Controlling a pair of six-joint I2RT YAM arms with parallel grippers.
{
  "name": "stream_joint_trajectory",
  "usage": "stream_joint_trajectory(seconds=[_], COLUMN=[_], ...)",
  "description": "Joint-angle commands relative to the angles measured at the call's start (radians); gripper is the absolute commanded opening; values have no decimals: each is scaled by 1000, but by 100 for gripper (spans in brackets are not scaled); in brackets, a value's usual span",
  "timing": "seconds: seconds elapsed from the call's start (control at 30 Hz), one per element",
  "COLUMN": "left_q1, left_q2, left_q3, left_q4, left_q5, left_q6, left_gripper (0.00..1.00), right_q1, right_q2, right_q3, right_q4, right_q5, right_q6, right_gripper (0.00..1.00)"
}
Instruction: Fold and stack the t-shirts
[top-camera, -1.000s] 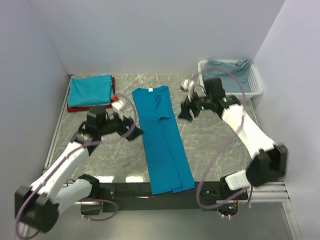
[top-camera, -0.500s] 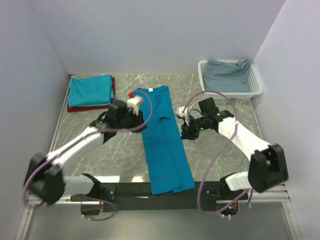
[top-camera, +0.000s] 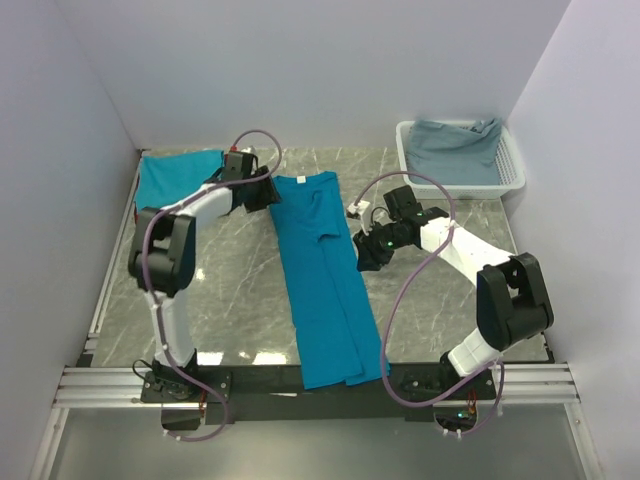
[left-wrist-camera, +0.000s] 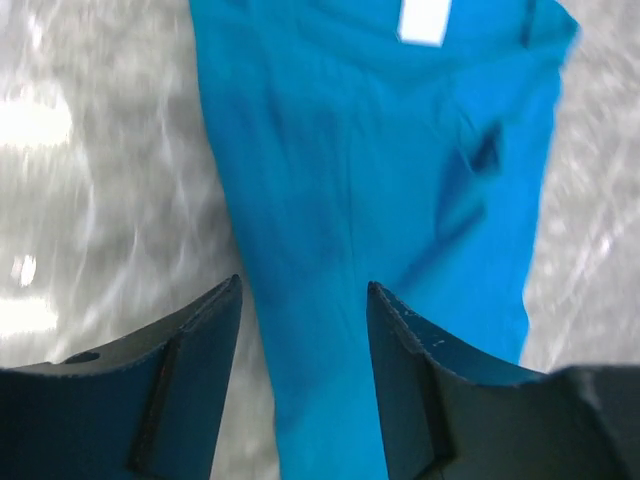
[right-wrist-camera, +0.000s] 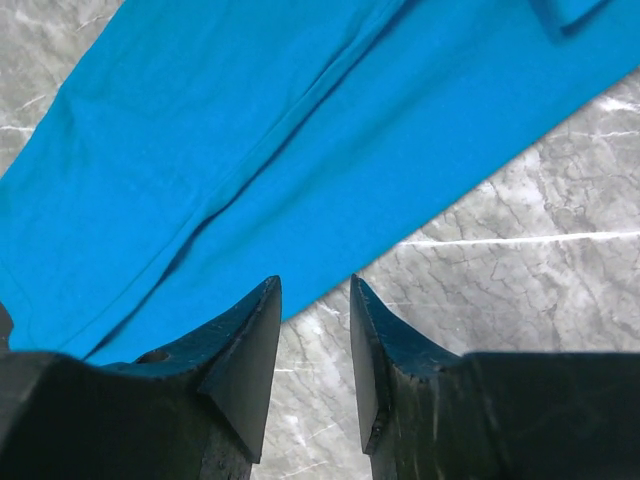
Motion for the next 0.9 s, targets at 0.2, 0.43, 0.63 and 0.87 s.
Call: stream_joint_trajectory(seconds=[0.2, 0.43, 0.63, 0.87], left_q1=[56, 74, 117, 154], left_q2=[287, 425, 568, 616], left_q3=[331, 486, 682, 849], left_q4=[-172, -195, -206, -170], left_q5=[-19, 0, 0, 147], left_q6=[-27, -39, -90, -76], left_gripper=[48, 18, 4, 31], right_q1=[-39, -73, -91, -101], right_q2=[-37, -47, -45, -12], right_q3=[48, 49, 46, 60], right_q4=[8, 2, 10, 97], right_q5=[-21, -56, -44, 52], right_q6=[28, 32, 48, 167], right_gripper=[42, 42, 42, 43])
